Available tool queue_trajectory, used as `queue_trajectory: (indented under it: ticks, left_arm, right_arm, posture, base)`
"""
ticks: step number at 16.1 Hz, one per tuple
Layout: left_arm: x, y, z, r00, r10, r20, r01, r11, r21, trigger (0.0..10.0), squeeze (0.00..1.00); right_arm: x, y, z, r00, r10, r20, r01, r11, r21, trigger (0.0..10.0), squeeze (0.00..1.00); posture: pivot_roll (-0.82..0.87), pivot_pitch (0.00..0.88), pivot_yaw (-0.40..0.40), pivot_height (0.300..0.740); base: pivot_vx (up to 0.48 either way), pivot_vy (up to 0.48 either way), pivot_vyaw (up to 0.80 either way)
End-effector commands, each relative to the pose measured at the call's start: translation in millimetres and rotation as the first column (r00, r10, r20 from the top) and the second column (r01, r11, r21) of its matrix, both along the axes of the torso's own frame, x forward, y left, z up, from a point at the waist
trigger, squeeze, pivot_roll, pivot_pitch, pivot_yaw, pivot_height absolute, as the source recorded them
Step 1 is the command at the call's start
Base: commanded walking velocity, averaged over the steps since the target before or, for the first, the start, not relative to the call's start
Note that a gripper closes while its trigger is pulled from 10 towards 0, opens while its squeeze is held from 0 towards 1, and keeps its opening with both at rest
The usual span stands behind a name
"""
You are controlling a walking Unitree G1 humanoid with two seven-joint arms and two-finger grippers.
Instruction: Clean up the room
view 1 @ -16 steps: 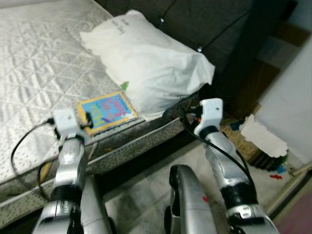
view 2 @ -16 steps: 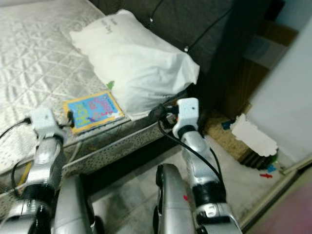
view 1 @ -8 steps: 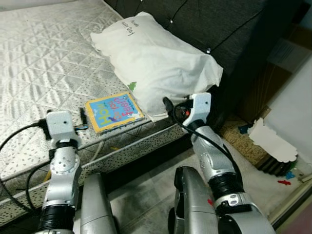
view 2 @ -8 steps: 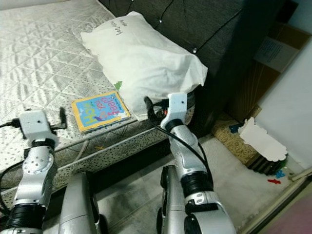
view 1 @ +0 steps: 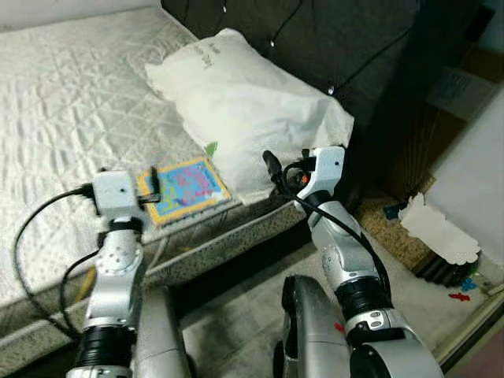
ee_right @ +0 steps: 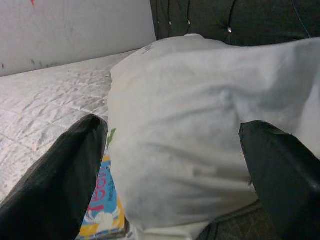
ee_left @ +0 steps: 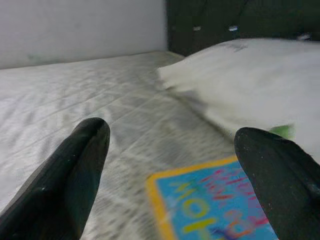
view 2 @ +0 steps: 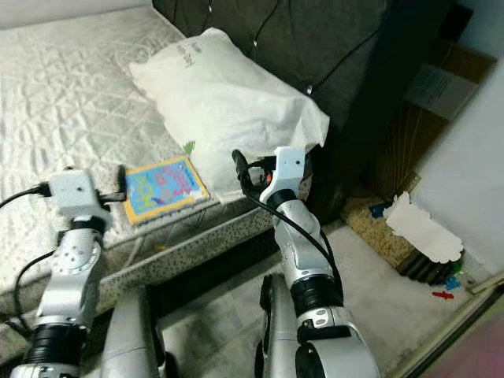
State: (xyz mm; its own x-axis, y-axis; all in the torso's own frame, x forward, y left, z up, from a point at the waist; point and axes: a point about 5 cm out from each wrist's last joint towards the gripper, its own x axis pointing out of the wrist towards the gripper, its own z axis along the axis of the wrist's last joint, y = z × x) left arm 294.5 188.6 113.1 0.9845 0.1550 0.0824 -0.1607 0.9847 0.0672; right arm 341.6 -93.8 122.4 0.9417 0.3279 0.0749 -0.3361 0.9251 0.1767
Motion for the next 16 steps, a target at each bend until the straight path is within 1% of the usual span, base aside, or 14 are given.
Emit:
queue_trajectory:
  ticks: [1, 3, 5, 9, 11, 13, 16]
  left_arm:
    - [0.6, -2.5, 3.4, 1.0, -0.019, 0.006, 0.019, 1.0, 0.006, 10.0, 0.0]
    - [1.0, -1.6, 3.7, 1.0, -0.012, 0.007, 0.012, 1.0, 0.002, 10.0, 0.0]
    - [2.2, -2.6, 3.4, 1.0, -0.027, 0.004, 0.027, 1.0, -0.014, 10.0, 0.0]
    - [3.8, -8.8, 4.9, 0.998, -0.062, 0.013, 0.062, 0.998, -0.025, 10.0, 0.0]
    - [4.3, -10.5, 5.4, 0.997, -0.071, 0.015, 0.072, 0.997, -0.022, 10.0, 0.0]
    - [4.6, -11.4, 5.8, 0.997, -0.076, 0.018, 0.076, 0.997, -0.02, 10.0, 0.0]
    - [4.7, -12.7, 5.8, 0.996, -0.088, 0.015, 0.089, 0.995, -0.034, 10.0, 0.0]
  right_arm:
    - [3.3, 1.0, 7.6, 1.0, 0.003, 0.027, -0.003, 1.0, 0.013, 10.0, 0.0]
    - [3.4, 0.3, 7.2, 1.0, 0.0, 0.027, 0.0, 1.0, 0.012, 10.0, 0.0]
    - [3.0, -0.9, 6.1, 1.0, -0.003, 0.026, 0.003, 1.0, 0.007, 10.0, 0.0]
    - [0.2, -0.9, 3.1, 1.0, 0.0, 0.02, 0.0, 1.0, 0.0, 10.0, 0.0]
    - [0.4, -1.0, 3.1, 1.0, 0.001, 0.02, -0.001, 1.0, -0.004, 10.0, 0.0]
    - [0.3, -1.0, 2.8, 1.0, 0.001, 0.019, -0.001, 1.0, -0.007, 10.0, 0.0]
    - [0.1, -0.7, 2.1, 1.0, 0.001, 0.017, -0.001, 1.0, -0.012, 10.0, 0.0]
  posture:
    - [-0.03, 0.0, -0.008, 0.606]
    - [-0.04, 0.0, -0.009, 0.626]
    - [-0.04, 0.0, -0.009, 0.651]
    - [-0.04, 0.0, -0.011, 0.701]
    - [-0.04, 0.0, -0.011, 0.716]
    - [-0.04, 0.0, -0.011, 0.74]
    - [-0.04, 0.0, -0.009, 0.74]
  base:
    - [0.0, 0.0, 0.0]
    - [0.0, 0.0, 0.0]
    - [0.0, 0.0, 0.0]
    - [0.0, 0.0, 0.0]
    - [0.0, 0.0, 0.0]
    - [0.0, 0.0, 0.0]
    - [0.0, 0.0, 0.0]
